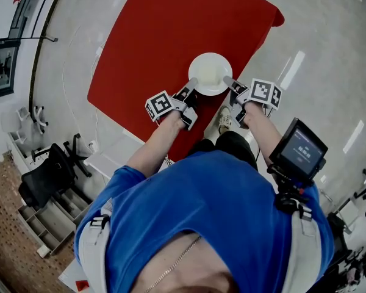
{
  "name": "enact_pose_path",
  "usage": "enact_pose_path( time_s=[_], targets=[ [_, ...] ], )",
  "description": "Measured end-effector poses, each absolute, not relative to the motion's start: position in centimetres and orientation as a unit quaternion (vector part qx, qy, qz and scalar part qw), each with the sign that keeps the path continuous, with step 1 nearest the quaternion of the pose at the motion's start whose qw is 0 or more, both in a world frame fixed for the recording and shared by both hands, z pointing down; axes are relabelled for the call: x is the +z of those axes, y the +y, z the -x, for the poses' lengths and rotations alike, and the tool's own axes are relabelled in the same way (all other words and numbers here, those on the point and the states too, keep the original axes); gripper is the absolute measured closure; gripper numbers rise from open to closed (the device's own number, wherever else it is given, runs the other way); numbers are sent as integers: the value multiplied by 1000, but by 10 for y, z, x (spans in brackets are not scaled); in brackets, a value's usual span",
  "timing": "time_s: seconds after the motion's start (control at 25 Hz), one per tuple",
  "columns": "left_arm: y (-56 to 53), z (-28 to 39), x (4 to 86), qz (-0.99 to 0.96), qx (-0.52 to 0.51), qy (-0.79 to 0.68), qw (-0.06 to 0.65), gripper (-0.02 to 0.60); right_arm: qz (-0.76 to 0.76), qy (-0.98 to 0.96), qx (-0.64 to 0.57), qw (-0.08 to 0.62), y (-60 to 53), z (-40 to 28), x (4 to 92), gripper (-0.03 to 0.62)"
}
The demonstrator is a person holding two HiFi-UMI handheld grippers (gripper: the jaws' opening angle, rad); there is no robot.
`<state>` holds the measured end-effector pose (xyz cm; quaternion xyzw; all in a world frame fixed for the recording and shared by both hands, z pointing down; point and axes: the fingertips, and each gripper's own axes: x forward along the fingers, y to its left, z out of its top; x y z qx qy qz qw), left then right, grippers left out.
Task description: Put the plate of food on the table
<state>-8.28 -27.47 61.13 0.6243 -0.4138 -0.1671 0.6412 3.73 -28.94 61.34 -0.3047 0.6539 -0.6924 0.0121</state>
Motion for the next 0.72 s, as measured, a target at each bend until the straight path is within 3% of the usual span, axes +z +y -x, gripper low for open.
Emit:
enact_pose_path(
  time_s=[0.72],
  targets=[
    [-275, 82, 612, -601, -153, -433, 655, 554, 295, 645, -705, -1, -290, -38, 617, 582]
  ],
)
